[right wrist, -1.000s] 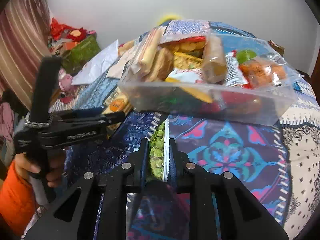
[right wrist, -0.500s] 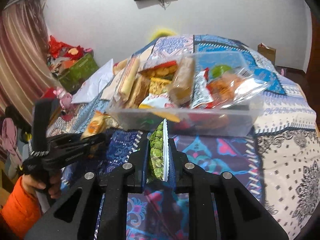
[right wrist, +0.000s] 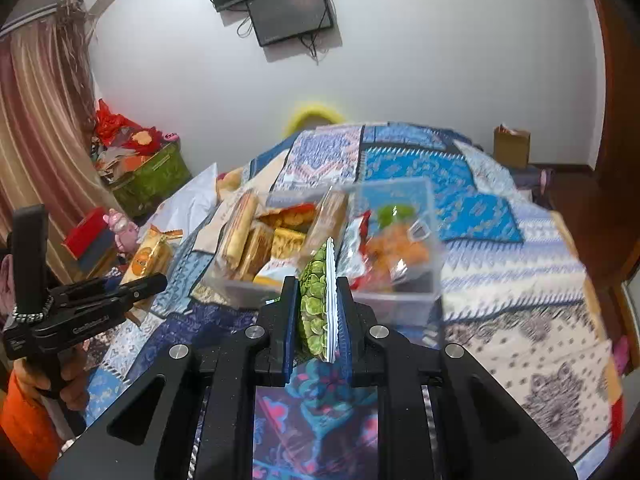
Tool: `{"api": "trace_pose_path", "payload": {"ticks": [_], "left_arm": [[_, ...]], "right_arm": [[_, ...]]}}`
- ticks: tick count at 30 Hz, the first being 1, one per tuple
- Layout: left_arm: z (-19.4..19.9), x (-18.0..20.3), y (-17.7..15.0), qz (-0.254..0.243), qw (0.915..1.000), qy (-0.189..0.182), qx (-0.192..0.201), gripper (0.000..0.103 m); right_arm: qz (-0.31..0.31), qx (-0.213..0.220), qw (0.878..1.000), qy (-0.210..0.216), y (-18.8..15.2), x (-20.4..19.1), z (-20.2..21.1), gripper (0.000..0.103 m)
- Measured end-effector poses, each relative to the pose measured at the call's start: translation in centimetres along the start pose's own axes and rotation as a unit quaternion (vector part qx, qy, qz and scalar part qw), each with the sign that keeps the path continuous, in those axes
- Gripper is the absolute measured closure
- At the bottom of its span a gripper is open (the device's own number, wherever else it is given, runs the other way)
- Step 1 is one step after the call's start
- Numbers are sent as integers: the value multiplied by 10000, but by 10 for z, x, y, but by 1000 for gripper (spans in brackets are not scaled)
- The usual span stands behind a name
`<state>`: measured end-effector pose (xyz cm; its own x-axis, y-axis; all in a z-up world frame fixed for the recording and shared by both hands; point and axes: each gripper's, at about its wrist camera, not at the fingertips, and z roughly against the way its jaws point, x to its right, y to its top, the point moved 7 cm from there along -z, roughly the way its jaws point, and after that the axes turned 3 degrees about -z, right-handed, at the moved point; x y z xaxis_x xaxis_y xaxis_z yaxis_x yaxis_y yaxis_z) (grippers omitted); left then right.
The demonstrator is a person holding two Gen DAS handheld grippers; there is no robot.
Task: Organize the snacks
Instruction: 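Lift the rice cake pack and pea bag and carry both over the box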
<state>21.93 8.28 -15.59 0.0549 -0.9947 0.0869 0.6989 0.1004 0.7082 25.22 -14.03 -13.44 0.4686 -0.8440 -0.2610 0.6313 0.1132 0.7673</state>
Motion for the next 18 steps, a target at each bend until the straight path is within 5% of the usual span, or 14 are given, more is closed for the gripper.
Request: {"api": "trace_pose_path", "payload": {"ticks": [18], "left_arm": [[-36,58,52,-54,9996,-233,179,69]], "right_arm": [[209,250,9995,-58,47,20,-12,87]]}}
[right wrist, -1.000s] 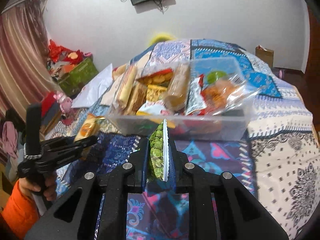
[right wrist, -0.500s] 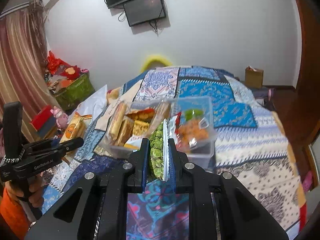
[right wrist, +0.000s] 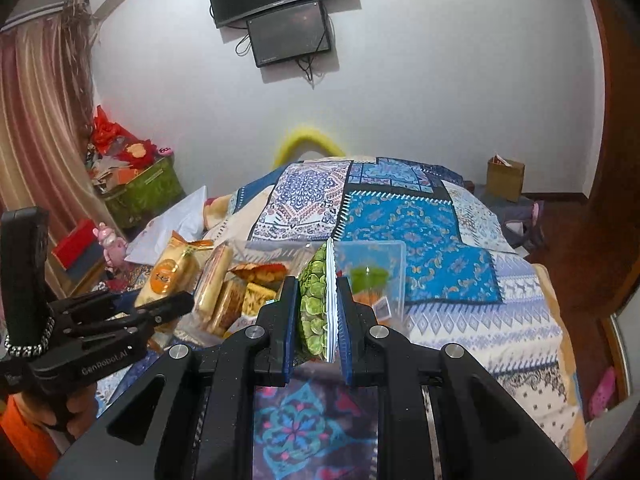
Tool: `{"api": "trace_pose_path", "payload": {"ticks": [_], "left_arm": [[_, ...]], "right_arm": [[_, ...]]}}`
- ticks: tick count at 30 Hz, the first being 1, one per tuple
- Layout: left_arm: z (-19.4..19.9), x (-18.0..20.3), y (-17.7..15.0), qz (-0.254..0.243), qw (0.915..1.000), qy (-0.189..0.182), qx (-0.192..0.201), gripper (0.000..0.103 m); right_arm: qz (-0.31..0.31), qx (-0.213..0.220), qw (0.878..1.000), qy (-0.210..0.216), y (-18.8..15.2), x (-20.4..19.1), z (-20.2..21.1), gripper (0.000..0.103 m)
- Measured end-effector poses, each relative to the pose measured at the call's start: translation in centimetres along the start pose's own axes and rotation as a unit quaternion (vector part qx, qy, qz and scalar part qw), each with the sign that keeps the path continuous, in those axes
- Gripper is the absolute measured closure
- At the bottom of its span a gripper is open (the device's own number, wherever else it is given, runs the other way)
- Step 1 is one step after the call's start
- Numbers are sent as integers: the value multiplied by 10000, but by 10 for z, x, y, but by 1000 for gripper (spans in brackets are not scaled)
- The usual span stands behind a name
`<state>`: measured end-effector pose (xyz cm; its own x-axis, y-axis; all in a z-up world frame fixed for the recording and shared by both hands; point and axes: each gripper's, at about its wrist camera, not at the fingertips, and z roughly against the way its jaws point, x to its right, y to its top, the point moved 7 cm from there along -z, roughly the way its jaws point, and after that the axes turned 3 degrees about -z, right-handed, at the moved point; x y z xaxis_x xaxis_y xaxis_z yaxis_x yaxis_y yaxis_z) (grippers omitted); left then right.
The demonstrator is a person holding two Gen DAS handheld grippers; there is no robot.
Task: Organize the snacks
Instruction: 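Lift the rice cake pack and pea bag and carry both over the box, then open both tools to drop the rice cake and pea bag into the box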
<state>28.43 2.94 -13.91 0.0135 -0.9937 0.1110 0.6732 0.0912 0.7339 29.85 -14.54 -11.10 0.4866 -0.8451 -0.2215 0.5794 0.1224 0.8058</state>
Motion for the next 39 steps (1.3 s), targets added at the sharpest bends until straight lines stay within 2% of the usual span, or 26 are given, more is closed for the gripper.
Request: {"api": "trace_pose_path", "payload": {"ticks": [15,22,27,28,29,31,34,39], "left_arm": [[-80,-2,1,229,9990,-31,-396,70],[-98,-4,-2,291,9983,-66,-491,69],[-100,-2,-2,71,9990,129,-421,68],[-100,-2,-3,28,9989,176,-436,65],[-98,-2,-3,-6,9988,201,-436,64],[-93,-1,-2,-13,9992,121,-389,61],[-81,1,2,5,9995,36,-303,54],[-48,8,13,-157,9998,75,-16,53]], "right_arm": [[185,-549,9983,27,-8,7,-75,87],[130,-573,9983,-43,-7,14,-88,87],[147,-760,9967,-236,-12,21,-99,83],[136,-818,9963,-229,-14,22,-100,77],[116,-863,9959,-244,-16,23,-101,67],[53,-855,9961,-226,-17,25,-98,59],[144,-810,9962,-283,-13,21,-88,57],[315,-529,9975,-339,1,12,-57,52]]}}
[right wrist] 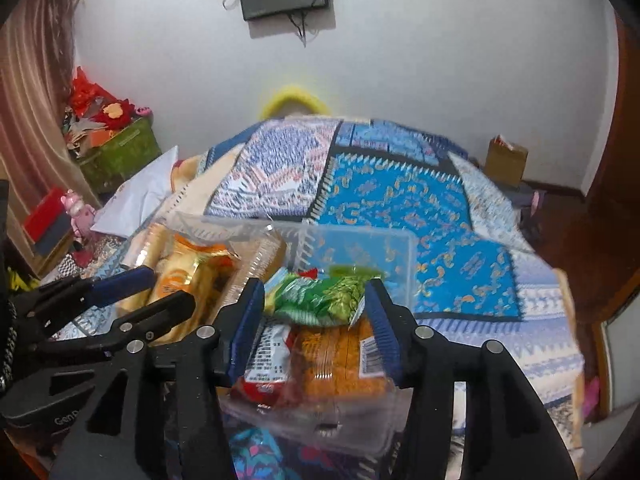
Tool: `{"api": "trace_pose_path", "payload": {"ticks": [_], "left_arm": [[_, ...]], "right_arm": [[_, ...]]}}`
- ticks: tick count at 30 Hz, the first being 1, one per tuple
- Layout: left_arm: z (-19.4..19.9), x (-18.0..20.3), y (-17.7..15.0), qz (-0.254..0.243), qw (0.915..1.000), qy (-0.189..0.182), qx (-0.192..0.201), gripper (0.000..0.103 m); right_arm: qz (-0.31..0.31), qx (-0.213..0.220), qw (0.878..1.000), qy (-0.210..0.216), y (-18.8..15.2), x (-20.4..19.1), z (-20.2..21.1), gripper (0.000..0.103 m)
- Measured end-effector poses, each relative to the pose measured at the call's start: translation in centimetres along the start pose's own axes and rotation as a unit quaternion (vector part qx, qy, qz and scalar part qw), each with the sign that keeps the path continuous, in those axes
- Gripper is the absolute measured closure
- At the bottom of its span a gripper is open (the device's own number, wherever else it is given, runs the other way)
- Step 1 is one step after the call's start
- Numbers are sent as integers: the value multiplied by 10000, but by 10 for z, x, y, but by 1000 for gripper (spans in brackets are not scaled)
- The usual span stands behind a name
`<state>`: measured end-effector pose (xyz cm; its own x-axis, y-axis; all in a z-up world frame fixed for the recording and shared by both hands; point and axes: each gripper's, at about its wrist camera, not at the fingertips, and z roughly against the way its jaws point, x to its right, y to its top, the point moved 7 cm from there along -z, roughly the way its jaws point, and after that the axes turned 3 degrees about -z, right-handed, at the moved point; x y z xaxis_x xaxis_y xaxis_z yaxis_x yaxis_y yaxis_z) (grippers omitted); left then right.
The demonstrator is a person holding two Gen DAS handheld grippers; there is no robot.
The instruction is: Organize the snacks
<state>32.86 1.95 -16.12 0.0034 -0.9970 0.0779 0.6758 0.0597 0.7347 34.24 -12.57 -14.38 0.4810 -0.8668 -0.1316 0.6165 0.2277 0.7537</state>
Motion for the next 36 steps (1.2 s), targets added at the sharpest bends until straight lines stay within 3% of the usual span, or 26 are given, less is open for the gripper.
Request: {"api": "trace_pose_path", "payload": {"ticks": [8,15,20,22,26,28,32,36], "left_arm": [[88,4,15,68,9978,-133,639,53],[178,9,15,21,9897,-156,1420,52],[225,7,7,64,9825,-148,1855,41],[238,8,2,55,9795,-58,2011,34],[252,11,-5,31,9763,-19,2162,28],[258,13,-9,-24,9746,54,2238,16],[264,20,-15,-219,9711,182,2371,13],[264,25,-19,-292,9708,189,2374,11]], "right_arm": [[69,575,9981,231,13,-17,77,51],[105,1318,9901,462,10,-38,149,50],[98,1798,9826,464,2,-45,186,31],[72,1866,9812,485,-1,-46,193,29],[83,1978,9792,432,-6,-48,198,17],[154,2006,9788,398,-10,-50,201,16],[169,2018,9787,336,-14,-48,203,14],[89,2086,9774,320,-17,-45,205,2]]}}
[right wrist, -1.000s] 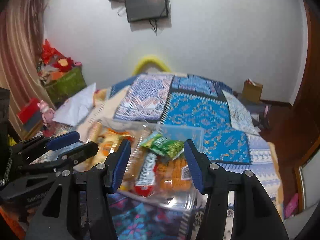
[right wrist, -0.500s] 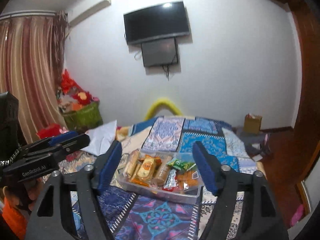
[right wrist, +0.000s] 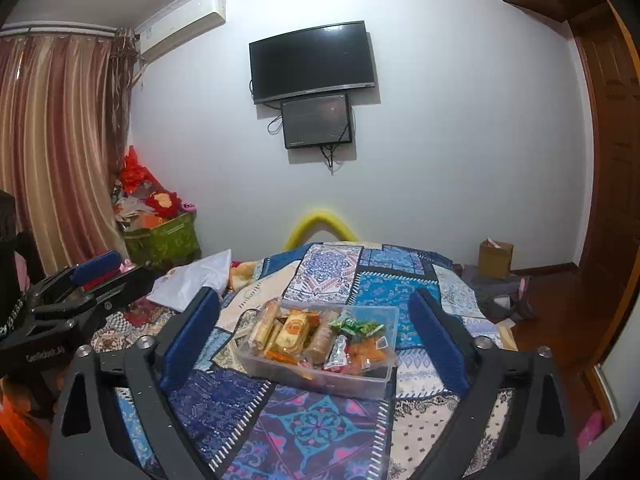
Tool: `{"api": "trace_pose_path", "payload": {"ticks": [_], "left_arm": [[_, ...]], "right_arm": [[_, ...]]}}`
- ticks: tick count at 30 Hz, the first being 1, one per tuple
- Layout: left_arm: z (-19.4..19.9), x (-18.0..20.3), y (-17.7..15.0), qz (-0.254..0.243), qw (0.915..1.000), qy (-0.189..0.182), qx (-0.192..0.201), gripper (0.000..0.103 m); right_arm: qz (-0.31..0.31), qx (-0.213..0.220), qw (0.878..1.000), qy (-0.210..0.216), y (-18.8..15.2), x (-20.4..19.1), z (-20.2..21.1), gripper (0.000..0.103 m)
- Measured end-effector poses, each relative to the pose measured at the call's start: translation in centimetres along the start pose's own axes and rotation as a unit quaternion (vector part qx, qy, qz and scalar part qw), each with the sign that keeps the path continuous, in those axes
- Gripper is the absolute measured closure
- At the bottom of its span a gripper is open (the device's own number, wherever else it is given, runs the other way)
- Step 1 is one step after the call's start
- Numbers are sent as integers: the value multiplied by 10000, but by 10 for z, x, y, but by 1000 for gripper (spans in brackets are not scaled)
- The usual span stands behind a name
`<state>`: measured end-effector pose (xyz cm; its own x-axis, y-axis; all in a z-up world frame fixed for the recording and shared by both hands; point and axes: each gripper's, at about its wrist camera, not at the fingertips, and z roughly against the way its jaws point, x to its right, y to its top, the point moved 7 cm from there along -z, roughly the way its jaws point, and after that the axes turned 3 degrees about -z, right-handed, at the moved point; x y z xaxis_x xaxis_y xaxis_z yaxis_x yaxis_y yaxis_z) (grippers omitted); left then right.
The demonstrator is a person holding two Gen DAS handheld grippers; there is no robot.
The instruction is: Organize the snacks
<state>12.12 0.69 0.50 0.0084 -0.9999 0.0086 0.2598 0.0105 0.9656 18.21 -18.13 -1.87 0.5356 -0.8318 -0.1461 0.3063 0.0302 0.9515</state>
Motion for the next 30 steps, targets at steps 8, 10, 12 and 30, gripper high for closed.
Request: {"api": "trace_pose_path", "payload": {"ticks": [8,10,12,30], "left_arm": [[-1,1,-2,79,10000,5,-27,11],[-1,1,-2,74,10000,-5,-37,11],[-1,2,-3,59,10000,13,-42,11],[0,5,-3,63,10000,-2,-54,11]], "right_arm": [[42,83,9999,-38,-4,-1,8,0],[28,95,9999,-25,-5,-1,9,0],[34,91,10000,-23,-5,-1,9,0],[78,99,9999,-17,-4,-4,13,0]]}}
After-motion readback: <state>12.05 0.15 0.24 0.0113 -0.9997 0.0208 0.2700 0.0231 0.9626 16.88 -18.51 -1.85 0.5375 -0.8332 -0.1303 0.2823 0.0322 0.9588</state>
